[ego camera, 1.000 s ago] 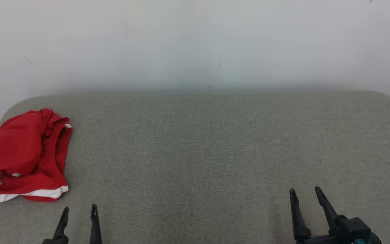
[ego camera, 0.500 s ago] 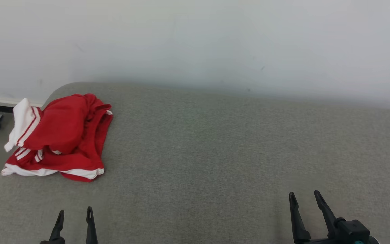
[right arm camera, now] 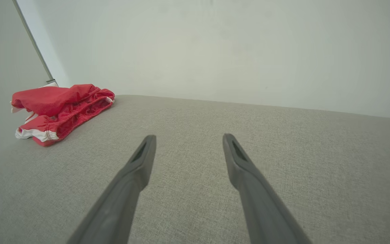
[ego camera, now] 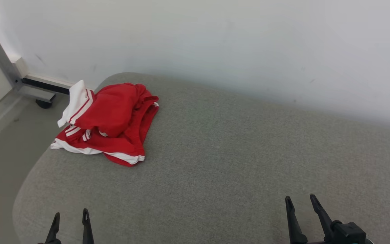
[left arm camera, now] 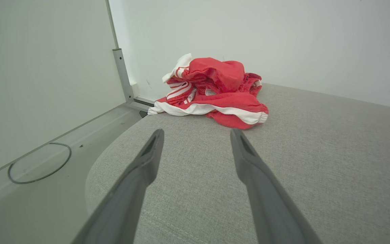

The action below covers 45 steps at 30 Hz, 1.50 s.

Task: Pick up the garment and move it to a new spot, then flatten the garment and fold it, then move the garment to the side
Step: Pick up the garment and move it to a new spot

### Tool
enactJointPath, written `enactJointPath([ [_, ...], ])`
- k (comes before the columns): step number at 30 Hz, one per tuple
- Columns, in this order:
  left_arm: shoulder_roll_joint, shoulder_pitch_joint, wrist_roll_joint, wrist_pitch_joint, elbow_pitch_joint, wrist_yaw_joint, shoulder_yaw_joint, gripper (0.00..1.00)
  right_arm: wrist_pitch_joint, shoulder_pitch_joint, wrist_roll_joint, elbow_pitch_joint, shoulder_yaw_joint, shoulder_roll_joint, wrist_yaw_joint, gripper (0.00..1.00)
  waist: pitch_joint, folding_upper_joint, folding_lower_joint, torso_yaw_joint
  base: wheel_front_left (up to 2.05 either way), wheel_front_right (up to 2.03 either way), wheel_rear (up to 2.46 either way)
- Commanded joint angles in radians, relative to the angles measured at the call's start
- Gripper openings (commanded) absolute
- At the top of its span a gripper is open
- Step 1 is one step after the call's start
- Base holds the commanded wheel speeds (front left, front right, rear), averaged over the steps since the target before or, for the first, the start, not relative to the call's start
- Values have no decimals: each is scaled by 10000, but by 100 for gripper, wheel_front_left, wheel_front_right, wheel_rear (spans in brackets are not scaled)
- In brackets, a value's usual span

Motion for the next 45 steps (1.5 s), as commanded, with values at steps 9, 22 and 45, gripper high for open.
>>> enactJointPath([
  [9, 69, 159, -114, -35, -192, 188, 60, 100, -3, 48, 57, -5, 34, 6, -21, 100, 13, 0, 0, 821, 0, 0, 0],
  [22, 117, -94, -273, -35, -474, 447, 218, 100, -5, -155, 88, 63, 271, 6, -21, 100, 133, 0, 0, 570, 0, 0, 0],
  [45, 1881, -4494, -1375, 408, -185, 279, 1557, 100, -3, -1576, -801, -1249, -219, 4, -21, 100, 3028, 0, 0, -2809, 0, 0, 0],
])
